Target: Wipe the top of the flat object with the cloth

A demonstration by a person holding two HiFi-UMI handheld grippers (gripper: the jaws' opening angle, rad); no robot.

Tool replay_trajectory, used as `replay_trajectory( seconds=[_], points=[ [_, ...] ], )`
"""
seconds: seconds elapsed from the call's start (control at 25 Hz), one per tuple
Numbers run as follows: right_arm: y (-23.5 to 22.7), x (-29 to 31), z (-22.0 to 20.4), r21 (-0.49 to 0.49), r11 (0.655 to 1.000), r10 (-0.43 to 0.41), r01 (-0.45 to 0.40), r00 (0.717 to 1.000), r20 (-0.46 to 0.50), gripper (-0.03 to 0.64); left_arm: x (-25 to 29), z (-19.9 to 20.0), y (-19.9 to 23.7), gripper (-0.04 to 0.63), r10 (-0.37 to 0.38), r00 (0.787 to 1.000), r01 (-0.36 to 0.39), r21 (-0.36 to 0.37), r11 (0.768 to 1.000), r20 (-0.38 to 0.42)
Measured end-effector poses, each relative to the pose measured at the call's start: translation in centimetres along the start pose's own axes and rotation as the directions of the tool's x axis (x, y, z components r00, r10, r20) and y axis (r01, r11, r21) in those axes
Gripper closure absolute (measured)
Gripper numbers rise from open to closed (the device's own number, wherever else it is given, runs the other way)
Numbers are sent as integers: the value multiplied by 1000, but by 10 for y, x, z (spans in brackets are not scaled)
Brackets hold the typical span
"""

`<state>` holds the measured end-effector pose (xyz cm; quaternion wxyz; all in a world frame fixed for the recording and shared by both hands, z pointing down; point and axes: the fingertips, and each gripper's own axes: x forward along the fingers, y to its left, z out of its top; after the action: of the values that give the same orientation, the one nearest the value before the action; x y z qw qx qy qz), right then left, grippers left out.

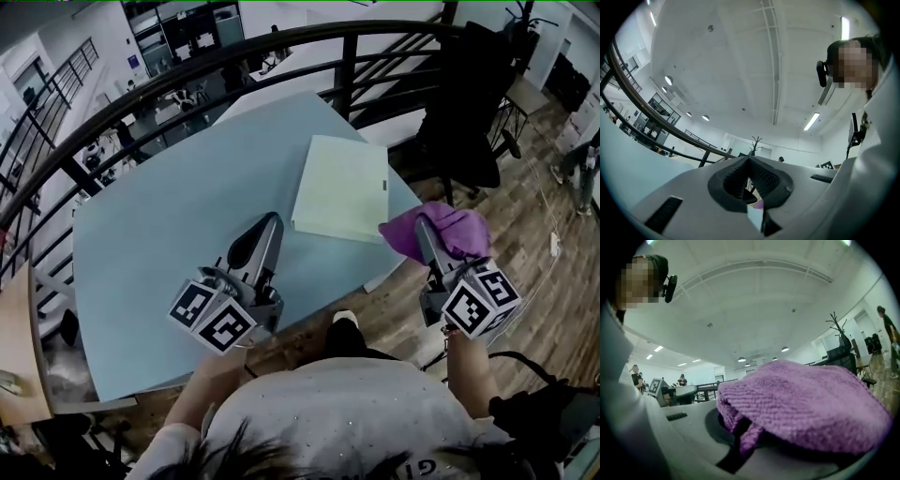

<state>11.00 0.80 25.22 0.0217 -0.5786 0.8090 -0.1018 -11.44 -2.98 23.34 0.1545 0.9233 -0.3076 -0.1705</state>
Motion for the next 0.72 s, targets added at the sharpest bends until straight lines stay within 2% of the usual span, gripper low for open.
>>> replay_trajectory(
  seconds=[0.12,0.32,0.44,0.52,0.56,0.72],
  points=[
    [-34,40,-2,46,999,9,-9,1000,-3,584,31,-17,21,595,39,998,-39,20,999,-49],
    [-82,107,10,104,988,113,-115,993,21,584,96,-43,66,595,119,987,-112,65,992,-109],
    [-107,146,8,108,979,172,-170,985,-14,584,136,-68,98,593,172,967,-164,60,985,-185],
    [-123,174,6,113,973,206,-201,978,-35,584,162,-92,124,509,219,939,-209,67,976,-264],
    [-130,187,4,118,969,222,-215,974,-48,584,173,-108,138,485,249,917,-238,72,968,-310],
    [-142,225,-12,137,943,319,-303,941,-114,584,191,-179,176,372,373,792,-368,110,924,-484]
  ],
)
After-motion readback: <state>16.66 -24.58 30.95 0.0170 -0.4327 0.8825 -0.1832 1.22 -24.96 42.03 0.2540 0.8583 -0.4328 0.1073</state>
